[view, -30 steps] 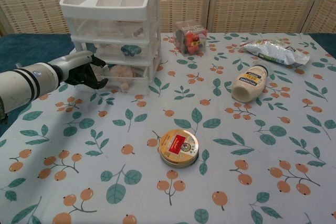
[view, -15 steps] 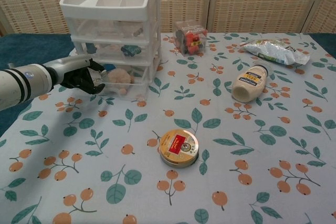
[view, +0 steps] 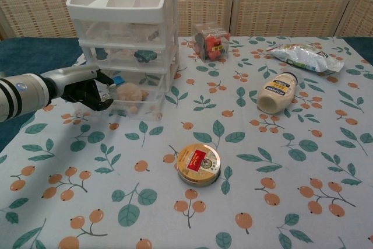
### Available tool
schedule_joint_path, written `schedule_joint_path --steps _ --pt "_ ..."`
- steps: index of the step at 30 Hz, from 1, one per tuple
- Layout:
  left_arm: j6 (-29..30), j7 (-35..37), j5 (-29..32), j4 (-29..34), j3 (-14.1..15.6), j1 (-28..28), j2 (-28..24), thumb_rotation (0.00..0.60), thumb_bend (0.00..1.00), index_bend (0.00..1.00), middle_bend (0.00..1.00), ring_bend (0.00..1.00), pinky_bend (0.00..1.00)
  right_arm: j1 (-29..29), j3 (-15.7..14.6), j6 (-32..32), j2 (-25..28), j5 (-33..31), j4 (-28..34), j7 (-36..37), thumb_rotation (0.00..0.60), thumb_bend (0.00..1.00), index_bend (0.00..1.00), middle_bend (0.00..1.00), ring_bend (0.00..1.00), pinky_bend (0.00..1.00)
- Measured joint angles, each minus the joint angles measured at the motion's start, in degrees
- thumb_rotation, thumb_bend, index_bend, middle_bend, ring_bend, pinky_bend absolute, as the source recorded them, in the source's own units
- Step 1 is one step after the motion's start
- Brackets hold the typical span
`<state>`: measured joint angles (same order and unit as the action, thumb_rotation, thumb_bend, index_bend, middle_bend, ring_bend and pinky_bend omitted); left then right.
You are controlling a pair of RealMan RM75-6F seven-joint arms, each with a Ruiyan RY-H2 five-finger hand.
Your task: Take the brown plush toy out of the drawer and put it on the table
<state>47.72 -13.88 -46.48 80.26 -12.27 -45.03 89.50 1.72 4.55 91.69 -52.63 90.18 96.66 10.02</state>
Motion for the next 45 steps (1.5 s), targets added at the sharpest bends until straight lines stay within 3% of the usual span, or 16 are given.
schedule_joint_path --steps 11,19,26,30,35,45 --pt "0.95 -0.97 -0.1 2.71 1.15 0.4 -1.84 0.6 0.48 0.47 1.0 1.0 1.0 0.05 0.04 -0.08 -0.25 -0.03 -0.57 0.42 0.6 0.36 0.09 0.26 0.08 0.18" --pt "1.24 -0.24 -1.81 3.81 1.66 0.8 -2.73 0.6 0.48 0.3 1.0 1.0 1.0 0.11 0.08 -0.22 -0.44 -0.12 -0.84 0.61 0.6 0.36 0.09 0.26 0.08 0.18" --pt "2.04 0.66 -5.06 5.06 1.65 0.97 -3.74 0.6 0.48 0.32 1.0 1.0 1.0 0.16 0.06 -0.28 -0.34 0.0 -0.82 0.61 0.6 0.36 0.09 0.26 0.08 0.18" --pt "3.54 2.17 -9.84 4.22 1.33 0.96 -3.71 0.6 0.47 0.39 1.0 1.0 1.0 0.1 -0.02 -0.31 -0.18 0.0 -0.8 0.54 0.6 0.36 0.09 0.26 0.08 0.18" --pt "4.09 4.64 -17.88 0.34 1.33 0.01 -3.92 0.6 0.45 0.41 1.0 1.0 1.0 0.12 -0.03 -0.26 -0.16 0.18 -0.82 0.55 0.6 0.36 0.09 0.26 0.08 0.18" --pt "0.89 9.32 -30.21 -8.57 2.9 -4.64 -5.88 0.6 0.22 0.41 1.0 1.0 1.0 -0.11 -0.18 -0.26 0.08 -0.07 -0.59 0.34 0.6 0.36 0.09 0.26 0.08 0.18"
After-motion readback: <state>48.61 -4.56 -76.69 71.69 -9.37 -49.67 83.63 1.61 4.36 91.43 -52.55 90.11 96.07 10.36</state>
